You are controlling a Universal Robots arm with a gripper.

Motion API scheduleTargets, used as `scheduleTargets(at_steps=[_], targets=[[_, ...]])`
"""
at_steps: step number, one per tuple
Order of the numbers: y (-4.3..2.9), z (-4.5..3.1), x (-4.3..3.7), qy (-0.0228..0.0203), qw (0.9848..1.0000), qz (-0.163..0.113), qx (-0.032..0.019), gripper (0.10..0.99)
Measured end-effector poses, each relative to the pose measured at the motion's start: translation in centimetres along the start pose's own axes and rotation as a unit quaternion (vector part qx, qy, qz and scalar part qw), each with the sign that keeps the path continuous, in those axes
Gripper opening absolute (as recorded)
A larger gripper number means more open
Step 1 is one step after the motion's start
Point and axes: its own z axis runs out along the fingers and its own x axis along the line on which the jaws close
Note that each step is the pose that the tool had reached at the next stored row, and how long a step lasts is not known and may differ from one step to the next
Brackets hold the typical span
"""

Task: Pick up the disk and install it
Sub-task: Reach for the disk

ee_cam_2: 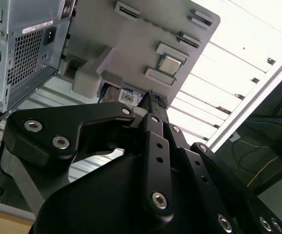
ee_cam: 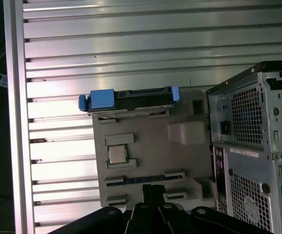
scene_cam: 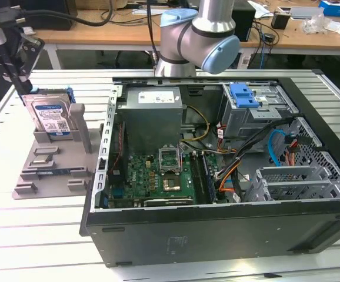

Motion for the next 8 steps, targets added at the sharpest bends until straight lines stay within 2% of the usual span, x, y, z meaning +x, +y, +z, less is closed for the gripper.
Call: scheduleTargets(at_steps=[8], targets=[[-0.13,-0.05,1.75,0.0000,1.0000,0.000,0.0000,0.106]])
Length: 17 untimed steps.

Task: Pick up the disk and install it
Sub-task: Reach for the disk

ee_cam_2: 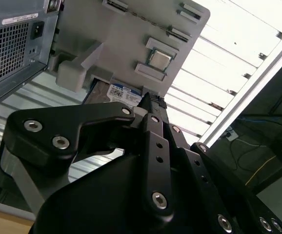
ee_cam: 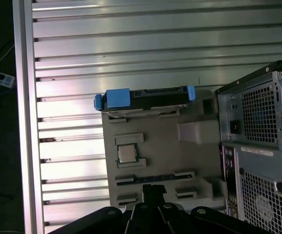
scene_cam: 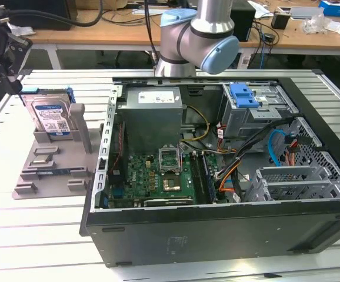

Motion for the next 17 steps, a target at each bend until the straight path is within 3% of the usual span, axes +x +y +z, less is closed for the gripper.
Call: scheduleTargets(at_steps=[3,6,8,11,12,17], targets=[[0.00,-0.01,0.84,0.0000,1.0000,0.000,-0.0001,0.106],[0.54,0.00,1.06,0.0000,1.0000,0.000,0.0000,0.106],[1.11,0.02,1.12,0.0000,1.0000,0.000,0.0001,0.106],[2.75,0.09,1.29,0.0000,1.0000,0.000,0.0002,0.106],[2.97,0.10,1.34,0.0000,1.0000,0.000,0.0002,0.106],[3.23,0.12,2.44,0.0000,1.0000,0.000,0.0002,0.106]])
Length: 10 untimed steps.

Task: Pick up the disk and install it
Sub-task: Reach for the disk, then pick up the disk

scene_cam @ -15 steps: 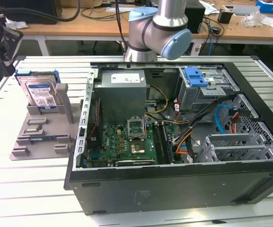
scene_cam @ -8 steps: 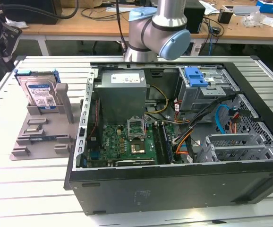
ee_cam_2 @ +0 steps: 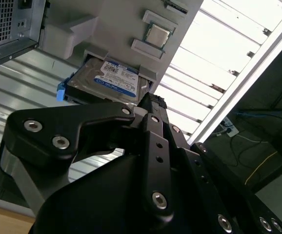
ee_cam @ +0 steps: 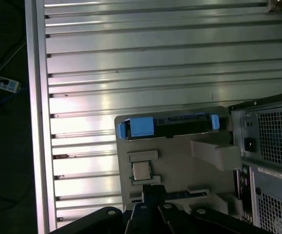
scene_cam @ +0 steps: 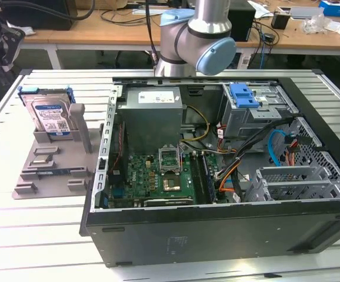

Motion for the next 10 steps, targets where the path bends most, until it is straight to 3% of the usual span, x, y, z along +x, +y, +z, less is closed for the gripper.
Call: scheduleTargets(at_steps=[10], targets=[[0.00,0.00,0.04,0.0000,1.0000,0.000,0.0000,0.106]])
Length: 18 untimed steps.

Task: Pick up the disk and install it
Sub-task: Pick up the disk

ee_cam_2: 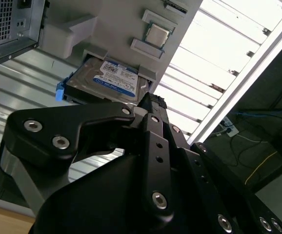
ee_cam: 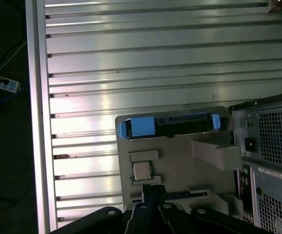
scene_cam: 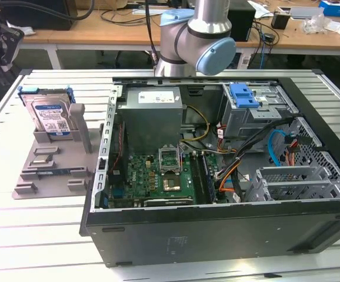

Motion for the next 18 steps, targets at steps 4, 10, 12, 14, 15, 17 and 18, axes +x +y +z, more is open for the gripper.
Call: scheduleTargets(at_steps=[4,10,12,14,15,17,18], targets=[[0.00,0.00,0.01,0.0015,0.9994,-0.035,-0.0008,0.106],[0.04,0.00,0.01,0.0050,0.9937,-0.112,-0.0025,0.106],[0.04,0.00,0.01,0.0055,0.9924,-0.123,-0.0024,0.106],[0.04,0.00,0.01,0.0060,0.9910,-0.134,-0.0026,0.106],[0.04,0.00,0.01,0.0063,0.9899,-0.141,-0.0027,0.106],[0.04,0.00,0.01,0.0070,0.9876,-0.157,-0.0031,0.106],[0.04,0.00,0.01,0.0072,0.9870,-0.161,-0.0032,0.106]])
